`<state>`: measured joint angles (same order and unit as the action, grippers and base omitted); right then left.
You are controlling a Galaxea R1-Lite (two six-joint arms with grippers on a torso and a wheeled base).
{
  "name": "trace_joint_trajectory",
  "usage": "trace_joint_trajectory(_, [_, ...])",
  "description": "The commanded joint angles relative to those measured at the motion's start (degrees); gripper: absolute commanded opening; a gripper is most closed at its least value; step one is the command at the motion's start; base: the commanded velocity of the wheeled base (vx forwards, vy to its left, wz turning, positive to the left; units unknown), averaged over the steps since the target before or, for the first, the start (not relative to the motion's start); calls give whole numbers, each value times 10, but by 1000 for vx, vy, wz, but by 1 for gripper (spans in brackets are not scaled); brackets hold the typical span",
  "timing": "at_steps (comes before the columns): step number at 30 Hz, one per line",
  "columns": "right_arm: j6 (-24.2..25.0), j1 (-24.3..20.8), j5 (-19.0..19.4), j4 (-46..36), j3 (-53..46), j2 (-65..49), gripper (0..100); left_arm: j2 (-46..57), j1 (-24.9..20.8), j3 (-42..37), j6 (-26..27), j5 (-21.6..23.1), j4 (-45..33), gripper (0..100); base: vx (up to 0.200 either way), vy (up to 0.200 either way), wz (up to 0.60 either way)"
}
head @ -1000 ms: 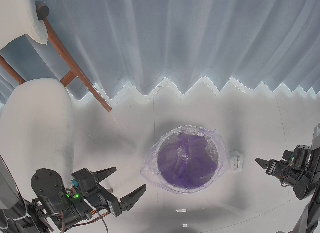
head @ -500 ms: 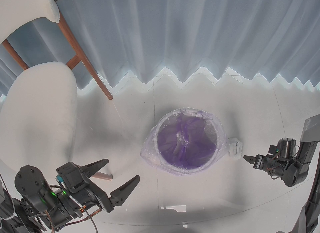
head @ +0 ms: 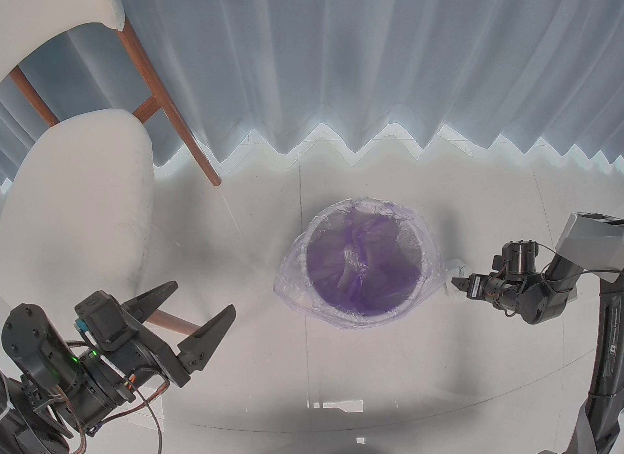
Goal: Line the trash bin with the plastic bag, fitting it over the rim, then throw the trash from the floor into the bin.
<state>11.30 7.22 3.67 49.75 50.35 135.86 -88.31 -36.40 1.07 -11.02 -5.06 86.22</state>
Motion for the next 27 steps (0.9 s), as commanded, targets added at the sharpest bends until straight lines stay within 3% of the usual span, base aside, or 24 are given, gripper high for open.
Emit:
trace_joint_trajectory(1, [-5,-9,-24,-37,89,66,100,65,12,-1,15,20,0,100,0,0,0])
trace_joint_trajectory(13, [-9,-7,-45,-144,254,143,100,94,39,-7,56,46,-1,100,0,0,0])
trace_joint_trajectory(14, [-9,-7,-45,-158,264,144,0,94,40,-7,56,46,-1,100,0,0,0])
trace_joint_trajectory(22, [-4,-6,-45,-197,277,143,0,94,48,-8,73,47,-1,100,0,0,0])
trace_joint_trajectory(27, [29,-6,-44,-179,206,77,0,99,57,-9,74,46,-1,100,0,0,0])
